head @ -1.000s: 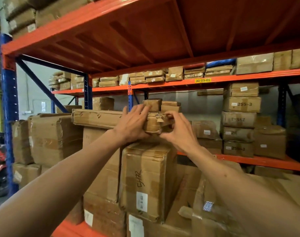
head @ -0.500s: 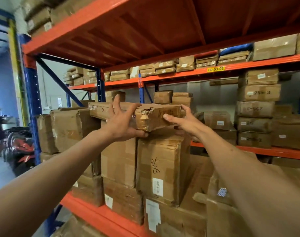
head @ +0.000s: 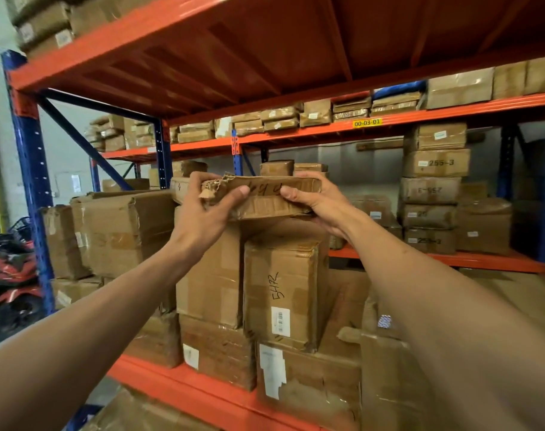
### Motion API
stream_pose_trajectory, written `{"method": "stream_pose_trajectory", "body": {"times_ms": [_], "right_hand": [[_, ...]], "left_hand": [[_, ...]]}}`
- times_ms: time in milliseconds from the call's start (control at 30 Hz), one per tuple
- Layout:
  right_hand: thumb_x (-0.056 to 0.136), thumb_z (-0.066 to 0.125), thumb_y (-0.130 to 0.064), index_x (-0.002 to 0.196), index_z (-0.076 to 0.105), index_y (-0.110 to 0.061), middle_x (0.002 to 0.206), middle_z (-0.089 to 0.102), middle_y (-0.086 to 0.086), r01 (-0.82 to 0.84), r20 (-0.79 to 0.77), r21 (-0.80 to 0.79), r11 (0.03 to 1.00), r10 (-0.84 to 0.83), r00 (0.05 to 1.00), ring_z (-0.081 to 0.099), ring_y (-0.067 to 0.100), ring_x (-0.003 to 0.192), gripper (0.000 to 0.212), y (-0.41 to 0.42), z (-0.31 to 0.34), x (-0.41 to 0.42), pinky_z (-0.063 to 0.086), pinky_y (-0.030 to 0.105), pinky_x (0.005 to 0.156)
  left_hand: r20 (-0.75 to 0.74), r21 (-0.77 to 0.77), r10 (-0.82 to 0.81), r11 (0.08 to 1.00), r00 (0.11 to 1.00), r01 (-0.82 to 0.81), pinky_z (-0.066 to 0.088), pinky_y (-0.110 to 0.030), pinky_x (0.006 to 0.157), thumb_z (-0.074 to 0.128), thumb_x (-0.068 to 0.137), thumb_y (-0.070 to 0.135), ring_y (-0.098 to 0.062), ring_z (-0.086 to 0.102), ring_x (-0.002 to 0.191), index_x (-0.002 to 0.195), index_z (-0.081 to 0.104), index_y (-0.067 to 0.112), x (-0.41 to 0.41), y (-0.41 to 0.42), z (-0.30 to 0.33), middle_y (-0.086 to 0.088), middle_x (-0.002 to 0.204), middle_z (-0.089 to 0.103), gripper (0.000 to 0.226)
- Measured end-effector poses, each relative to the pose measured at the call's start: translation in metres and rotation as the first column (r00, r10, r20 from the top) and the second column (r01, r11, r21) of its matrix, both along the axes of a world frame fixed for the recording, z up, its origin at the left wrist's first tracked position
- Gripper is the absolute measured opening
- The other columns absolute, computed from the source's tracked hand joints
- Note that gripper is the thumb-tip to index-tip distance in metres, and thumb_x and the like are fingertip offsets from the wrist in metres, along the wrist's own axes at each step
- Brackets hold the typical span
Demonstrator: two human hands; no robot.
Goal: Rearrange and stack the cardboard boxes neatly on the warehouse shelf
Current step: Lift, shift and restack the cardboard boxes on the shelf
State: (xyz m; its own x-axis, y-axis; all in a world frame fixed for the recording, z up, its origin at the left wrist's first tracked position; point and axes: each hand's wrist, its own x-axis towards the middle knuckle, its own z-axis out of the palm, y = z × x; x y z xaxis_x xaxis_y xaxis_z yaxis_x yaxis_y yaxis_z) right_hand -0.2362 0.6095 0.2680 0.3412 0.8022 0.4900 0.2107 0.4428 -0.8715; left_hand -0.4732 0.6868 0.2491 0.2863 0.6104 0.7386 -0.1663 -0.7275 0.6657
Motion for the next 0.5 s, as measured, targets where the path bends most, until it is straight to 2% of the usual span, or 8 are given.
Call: {"method": "stream_pose_trajectory", "body": {"times_ms": [100,167,233,333,433,500], "right_hand": [[0.048,0.101,-0.047,0.105,0.070,-0.027,0.108,0.076,0.003,0.175,0.053,0.074,0.982,-0.180,0.982,0.071,0.021,0.104,0.068,-0.019,0.004,0.000,0.059,0.050,0.089],[0.050,0.100,-0.047,0.100,0.070,-0.025,0.098,0.078,-0.004,0.283,0.072,0.113,0.953,-0.292,0.954,0.073,0.014,0.096,0.062,-0.039,0.006,0.003,0.061,0.041,0.082],[0.048,0.099,-0.046,0.096,0.069,-0.024,0.091,0.078,-0.005,0.372,0.061,0.153,0.916,-0.384,0.921,0.074,0.011,0.089,0.061,-0.063,0.006,0.007,0.061,0.034,0.075],[0.048,0.098,-0.043,0.095,0.069,-0.021,0.094,0.078,0.000,0.481,0.032,0.194,0.855,-0.495,0.868,0.074,0.016,0.092,0.059,-0.106,0.006,0.014,0.062,0.039,0.081],[0.052,0.097,-0.042,0.099,0.070,-0.021,0.095,0.077,-0.003,0.599,0.047,0.219,0.770,-0.621,0.782,0.073,0.011,0.091,0.059,-0.157,0.006,0.026,0.061,0.032,0.080],[0.057,0.098,-0.039,0.099,0.070,-0.022,0.098,0.077,-0.004,0.660,0.074,0.235,0.714,-0.690,0.720,0.072,0.011,0.094,0.054,-0.191,0.005,0.036,0.059,0.030,0.081]], "left_hand": [[0.028,0.010,-0.078,0.997,0.997,0.078,0.056,-0.017,0.070,0.079,0.081,0.047,-0.006,0.070,0.093,0.114,0.051,0.038,0.005,-0.004,0.005,0.003,0.111,0.067,0.043],[0.013,0.027,-0.114,0.993,0.993,0.114,0.056,-0.018,0.069,0.078,0.080,0.051,-0.006,0.070,0.092,0.109,0.050,0.044,0.015,-0.011,0.009,0.006,0.111,0.065,0.040],[0.015,0.019,-0.163,0.987,0.987,0.163,0.058,-0.020,0.068,0.078,0.079,0.053,-0.004,0.071,0.088,0.113,0.052,0.040,0.029,-0.021,0.012,0.006,0.109,0.066,0.045],[-0.012,0.049,-0.219,0.974,0.976,0.220,0.053,-0.014,0.059,0.078,0.079,0.055,0.004,0.069,0.080,0.113,0.053,0.033,0.057,-0.040,0.018,0.008,0.100,0.067,0.047],[-0.053,0.065,-0.288,0.954,0.956,0.292,0.055,-0.020,0.069,0.075,0.081,0.057,0.000,0.069,0.083,0.109,0.057,0.034,0.088,-0.068,0.018,0.009,0.098,0.069,0.041],[-0.074,0.089,-0.333,0.937,0.940,0.339,0.050,-0.010,0.069,0.074,0.083,0.054,0.006,0.067,0.085,0.108,0.059,0.035,0.108,-0.089,0.013,0.014,0.096,0.068,0.034]]}}
